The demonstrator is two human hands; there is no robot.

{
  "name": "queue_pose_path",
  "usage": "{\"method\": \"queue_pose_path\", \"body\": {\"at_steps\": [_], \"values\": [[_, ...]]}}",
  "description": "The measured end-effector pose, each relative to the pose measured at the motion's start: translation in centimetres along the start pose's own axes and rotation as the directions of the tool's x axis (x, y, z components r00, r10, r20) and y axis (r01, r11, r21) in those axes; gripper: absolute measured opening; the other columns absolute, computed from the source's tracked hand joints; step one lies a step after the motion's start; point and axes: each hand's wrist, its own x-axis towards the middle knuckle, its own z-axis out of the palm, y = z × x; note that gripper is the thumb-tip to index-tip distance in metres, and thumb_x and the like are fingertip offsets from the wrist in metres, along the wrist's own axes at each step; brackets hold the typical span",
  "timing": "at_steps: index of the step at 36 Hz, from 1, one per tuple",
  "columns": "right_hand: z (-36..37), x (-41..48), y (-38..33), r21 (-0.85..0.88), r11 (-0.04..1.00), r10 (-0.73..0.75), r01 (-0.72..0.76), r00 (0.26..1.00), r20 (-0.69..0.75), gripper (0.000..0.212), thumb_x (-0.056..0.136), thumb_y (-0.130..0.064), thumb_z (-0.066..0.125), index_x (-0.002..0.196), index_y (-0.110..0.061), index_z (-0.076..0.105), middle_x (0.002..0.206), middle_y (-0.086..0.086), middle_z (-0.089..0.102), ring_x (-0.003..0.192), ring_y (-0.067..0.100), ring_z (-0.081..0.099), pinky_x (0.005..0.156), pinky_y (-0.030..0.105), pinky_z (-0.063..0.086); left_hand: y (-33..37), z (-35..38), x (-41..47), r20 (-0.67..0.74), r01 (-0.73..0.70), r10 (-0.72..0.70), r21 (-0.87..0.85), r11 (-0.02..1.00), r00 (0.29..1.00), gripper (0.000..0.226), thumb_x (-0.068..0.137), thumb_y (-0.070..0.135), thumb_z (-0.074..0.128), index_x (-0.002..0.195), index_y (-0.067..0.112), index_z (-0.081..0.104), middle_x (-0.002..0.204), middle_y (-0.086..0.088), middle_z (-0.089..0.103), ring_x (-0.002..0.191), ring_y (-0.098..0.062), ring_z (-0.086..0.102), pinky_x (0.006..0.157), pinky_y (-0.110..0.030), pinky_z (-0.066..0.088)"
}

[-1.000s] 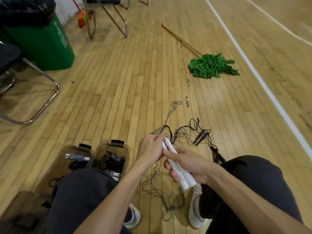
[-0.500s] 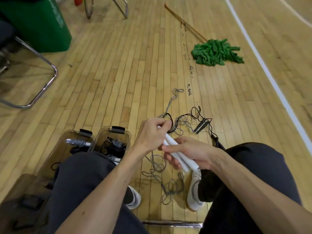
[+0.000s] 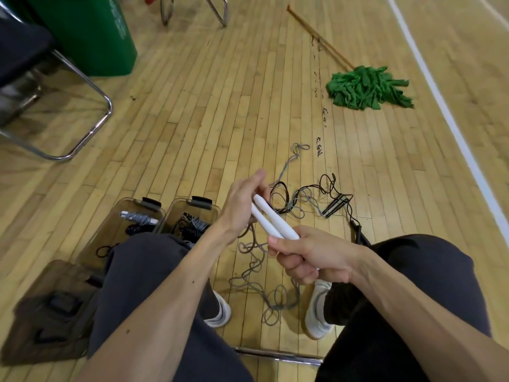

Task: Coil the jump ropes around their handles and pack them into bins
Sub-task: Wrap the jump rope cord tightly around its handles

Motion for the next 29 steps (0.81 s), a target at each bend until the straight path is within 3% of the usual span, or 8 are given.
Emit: {"method": "queue_pose_path", "body": {"at_steps": [7,13,15,17,20,23,25,29], "values": [[-0.8,-0.3,-0.6,0.098,0.995,-0.046,0.03,0.986,0.158,0.026,0.09,-0.038,0.065,0.08,-0.018,0.051,0.06,-0.004,0.023,0.042,0.005,0.021,0.035,0.014,0.023,0.2,0.2,-0.5,0.037,0.065,-0.059,-0.177,0.982,0.998,0.062,0.104,0.055,0.014,0.074,0.014,0.05,0.056,0.005,0.041,0.047,-0.011,0.025,0.051,-0.034,0.012],[-0.8,-0.5,-0.8,0.166,0.984,-0.092,0.062,0.979,0.183,0.023,0.099,-0.031,0.056,0.081,-0.017,0.05,0.058,-0.004,0.025,0.042,0.004,0.024,0.035,0.014,0.025,-0.3,1.2,-0.1,0.019,0.106,-0.105,-0.272,0.956,0.994,0.055,0.103,0.054,0.024,0.073,0.018,0.053,0.064,-0.004,0.038,0.06,-0.025,0.017,0.06,-0.041,0.011],[-0.8,-0.6,-1.3,0.197,0.976,-0.128,0.098,0.981,0.148,0.022,0.1,-0.029,0.053,0.083,-0.016,0.047,0.056,-0.006,0.027,0.04,0.004,0.023,0.034,0.013,0.025,-0.4,2.3,-0.4,-0.016,0.15,-0.159,-0.247,0.957,0.987,0.054,0.103,0.051,0.024,0.074,0.016,0.053,0.061,-0.003,0.045,0.055,-0.021,0.03,0.057,-0.035,0.022],[-1.3,-0.7,-1.9,0.215,0.966,-0.165,0.146,0.983,0.075,0.021,0.098,-0.029,0.053,0.084,-0.015,0.045,0.053,-0.007,0.028,0.038,0.003,0.023,0.034,0.013,0.025,-0.5,3.7,-0.7,-0.083,0.203,-0.216,-0.146,0.968,0.973,0.061,0.107,0.051,0.019,0.08,0.009,0.055,0.061,-0.003,0.057,0.057,-0.018,0.054,0.055,-0.031,0.041],[-2.5,-0.6,-2.6,0.191,0.963,-0.177,0.191,0.98,-0.092,0.022,0.101,-0.027,0.053,0.084,-0.015,0.045,0.054,-0.007,0.028,0.038,0.004,0.022,0.034,0.015,0.023,-1.2,5.4,-1.1,-0.127,0.122,-0.121,0.002,0.993,0.985,0.05,0.11,0.04,0.024,0.097,0.0,0.05,0.066,0.0,0.055,0.062,-0.022,0.048,0.052,-0.028,0.038],[-3.8,-0.6,-2.4,0.057,0.981,-0.169,0.186,0.96,-0.223,0.025,0.104,-0.025,0.054,0.082,-0.015,0.046,0.057,-0.005,0.03,0.041,0.006,0.023,0.036,0.017,0.022,-2.3,5.1,-1.2,-0.046,-0.031,0.046,0.281,0.959,0.998,0.025,0.11,0.033,0.028,0.098,0.025,0.048,0.067,0.011,0.055,0.057,-0.017,0.048,0.054,-0.035,0.043],[-4.4,-0.7,-1.8,-0.071,0.988,-0.154,0.139,0.946,-0.285,0.025,0.104,-0.026,0.055,0.083,-0.015,0.047,0.058,-0.004,0.032,0.043,0.008,0.025,0.037,0.018,0.023,-2.7,4.3,-1.0,0.059,-0.06,0.033,0.528,0.847,0.998,0.024,0.109,0.037,0.027,0.096,0.03,0.046,0.076,0.001,0.06,0.066,-0.026,0.055,0.061,-0.045,0.047],[-4.7,-0.4,-0.4,-0.277,0.961,-0.117,0.013,0.925,-0.361,0.021,0.104,-0.027,0.056,0.089,-0.013,0.05,0.06,-0.003,0.038,0.043,0.008,0.027,0.039,0.02,0.025,-2.8,3.2,-1.2,0.229,-0.175,-0.056,0.862,0.476,0.972,0.02,0.109,0.031,0.024,0.094,0.026,0.036,0.073,0.002,0.052,0.066,-0.026,0.051,0.055,-0.038,0.034]]}}
